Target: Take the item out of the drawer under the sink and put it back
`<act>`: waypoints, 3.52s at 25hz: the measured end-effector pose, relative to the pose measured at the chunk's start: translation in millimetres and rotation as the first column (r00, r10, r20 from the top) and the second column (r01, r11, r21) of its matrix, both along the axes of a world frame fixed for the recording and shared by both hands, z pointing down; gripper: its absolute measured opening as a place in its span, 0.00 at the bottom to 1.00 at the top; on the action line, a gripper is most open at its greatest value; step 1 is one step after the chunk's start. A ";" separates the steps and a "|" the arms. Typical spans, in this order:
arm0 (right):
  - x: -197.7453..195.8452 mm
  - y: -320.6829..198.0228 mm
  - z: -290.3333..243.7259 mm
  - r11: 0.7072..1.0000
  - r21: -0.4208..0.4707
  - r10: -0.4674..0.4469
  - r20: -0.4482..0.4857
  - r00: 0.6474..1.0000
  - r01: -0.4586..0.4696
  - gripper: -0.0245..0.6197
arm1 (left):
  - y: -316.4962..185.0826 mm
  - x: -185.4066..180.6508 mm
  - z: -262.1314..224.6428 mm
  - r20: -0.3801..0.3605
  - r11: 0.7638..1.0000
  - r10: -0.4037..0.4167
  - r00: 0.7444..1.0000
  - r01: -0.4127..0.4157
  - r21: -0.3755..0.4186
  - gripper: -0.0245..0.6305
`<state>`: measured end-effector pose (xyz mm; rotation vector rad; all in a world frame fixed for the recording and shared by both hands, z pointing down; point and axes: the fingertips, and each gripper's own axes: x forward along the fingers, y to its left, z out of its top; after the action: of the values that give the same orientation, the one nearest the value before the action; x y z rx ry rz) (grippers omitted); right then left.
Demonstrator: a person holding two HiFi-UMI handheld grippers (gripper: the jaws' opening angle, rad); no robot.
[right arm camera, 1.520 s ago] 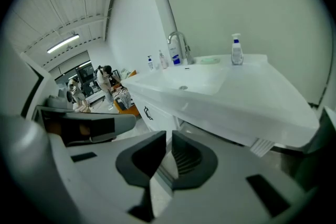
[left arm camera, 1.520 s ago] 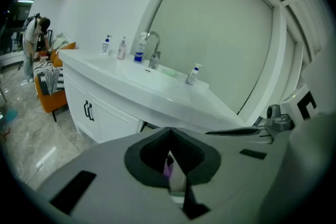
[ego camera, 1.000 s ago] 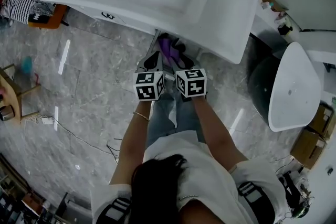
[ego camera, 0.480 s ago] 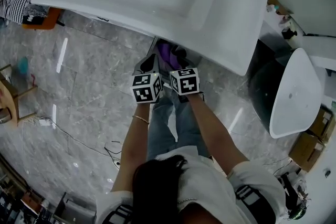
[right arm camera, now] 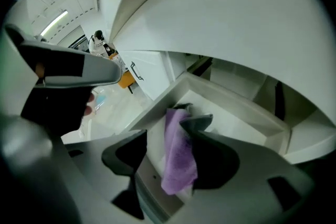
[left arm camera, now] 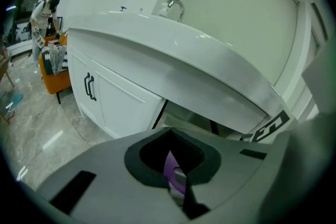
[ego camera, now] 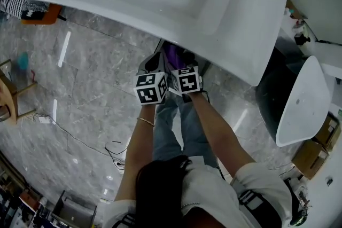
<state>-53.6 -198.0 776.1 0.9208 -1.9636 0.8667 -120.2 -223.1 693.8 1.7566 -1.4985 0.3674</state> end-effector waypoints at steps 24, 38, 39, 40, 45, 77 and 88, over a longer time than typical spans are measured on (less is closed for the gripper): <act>10.5 -8.1 74.1 0.995 -0.075 -0.083 -0.238 0.968 0.067 0.43 | -5.6 -6.4 42.8 -0.021 0.997 -0.043 0.999 0.042 -0.067 0.04; 6.9 -7.6 77.7 0.994 -0.090 -0.076 -0.232 0.970 0.056 0.19 | 4.0 -10.8 37.2 -0.017 0.994 -0.072 0.997 0.070 -0.088 0.04; 7.5 -7.6 76.8 0.994 -0.091 -0.076 -0.228 0.971 0.056 0.18 | 5.3 -11.2 37.0 -0.021 0.993 -0.078 0.997 0.076 -0.090 0.04; 8.0 -7.9 75.3 0.994 -0.090 -0.073 -0.223 0.972 0.054 0.17 | 6.4 -12.1 36.7 -0.021 0.993 -0.082 0.996 0.080 -0.092 0.04; 5.0 -10.7 53.9 0.997 -0.056 -0.064 -0.177 0.982 0.055 0.17 | 7.1 -16.7 29.0 -0.017 0.992 -0.088 0.996 0.086 -0.095 0.04; 2.5 49.9 -136.9 0.988 0.084 -0.132 0.053 0.990 0.128 0.17 | 56.5 1.4 -89.0 0.030 1.000 -0.007 1.000 0.007 0.004 0.04; 22.1 43.0 -211.8 0.977 0.211 -0.060 0.102 0.993 0.038 0.17 | 59.5 12.4 -145.3 -0.034 0.994 0.017 0.999 -0.013 0.111 0.04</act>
<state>-31.5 -155.0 564.3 0.9571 -2.1931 0.7036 -107.8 -163.6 548.5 1.8524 -1.5077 0.2641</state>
